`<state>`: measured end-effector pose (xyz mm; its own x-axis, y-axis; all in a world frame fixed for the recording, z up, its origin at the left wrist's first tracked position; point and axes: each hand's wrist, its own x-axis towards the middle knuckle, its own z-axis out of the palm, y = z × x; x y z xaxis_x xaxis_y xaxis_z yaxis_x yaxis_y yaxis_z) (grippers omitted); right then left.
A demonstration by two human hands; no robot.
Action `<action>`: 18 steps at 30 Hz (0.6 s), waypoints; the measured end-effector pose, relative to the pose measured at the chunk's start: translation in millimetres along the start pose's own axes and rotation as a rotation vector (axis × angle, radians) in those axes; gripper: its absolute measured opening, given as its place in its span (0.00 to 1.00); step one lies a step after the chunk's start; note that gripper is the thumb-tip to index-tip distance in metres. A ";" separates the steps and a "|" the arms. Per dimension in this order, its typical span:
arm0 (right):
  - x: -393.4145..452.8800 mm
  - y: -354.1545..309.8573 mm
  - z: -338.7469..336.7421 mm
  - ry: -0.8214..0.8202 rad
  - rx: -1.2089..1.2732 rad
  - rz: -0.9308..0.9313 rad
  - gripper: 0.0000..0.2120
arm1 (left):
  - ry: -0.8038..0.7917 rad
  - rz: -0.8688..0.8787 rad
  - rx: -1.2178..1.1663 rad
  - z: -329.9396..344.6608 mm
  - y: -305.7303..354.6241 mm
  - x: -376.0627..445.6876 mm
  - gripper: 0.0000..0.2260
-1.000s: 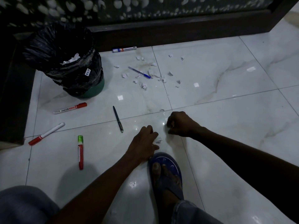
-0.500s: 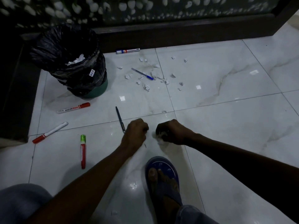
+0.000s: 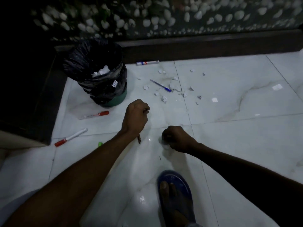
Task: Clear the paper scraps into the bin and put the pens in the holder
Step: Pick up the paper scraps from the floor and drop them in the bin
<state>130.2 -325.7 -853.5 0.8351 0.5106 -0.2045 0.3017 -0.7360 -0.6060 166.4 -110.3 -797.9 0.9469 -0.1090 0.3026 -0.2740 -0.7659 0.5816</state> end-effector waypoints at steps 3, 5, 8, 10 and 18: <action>51.9 -47.1 -24.5 0.334 0.445 0.131 0.05 | 0.101 0.052 0.012 -31.2 6.0 27.2 0.07; 91.1 -82.9 -48.5 0.454 0.723 0.101 0.04 | 0.201 0.092 0.039 -58.1 8.8 45.8 0.07; 142.5 -127.9 -91.0 0.590 0.837 -0.024 0.07 | 0.433 0.051 0.057 -101.6 -3.2 77.1 0.05; 170.1 -153.7 -110.9 0.664 0.809 -0.121 0.09 | 0.535 -0.086 0.035 -128.0 -23.0 96.6 0.04; 246.1 -206.6 -111.2 0.511 0.359 -0.197 0.07 | 0.321 -0.565 0.126 -161.3 -84.9 129.7 0.11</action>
<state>324.5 -97.3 -693.1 0.9201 0.2798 0.2741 0.3729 -0.4114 -0.8317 285.4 42.8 -686.2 0.8367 0.5105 0.1982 0.2903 -0.7204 0.6299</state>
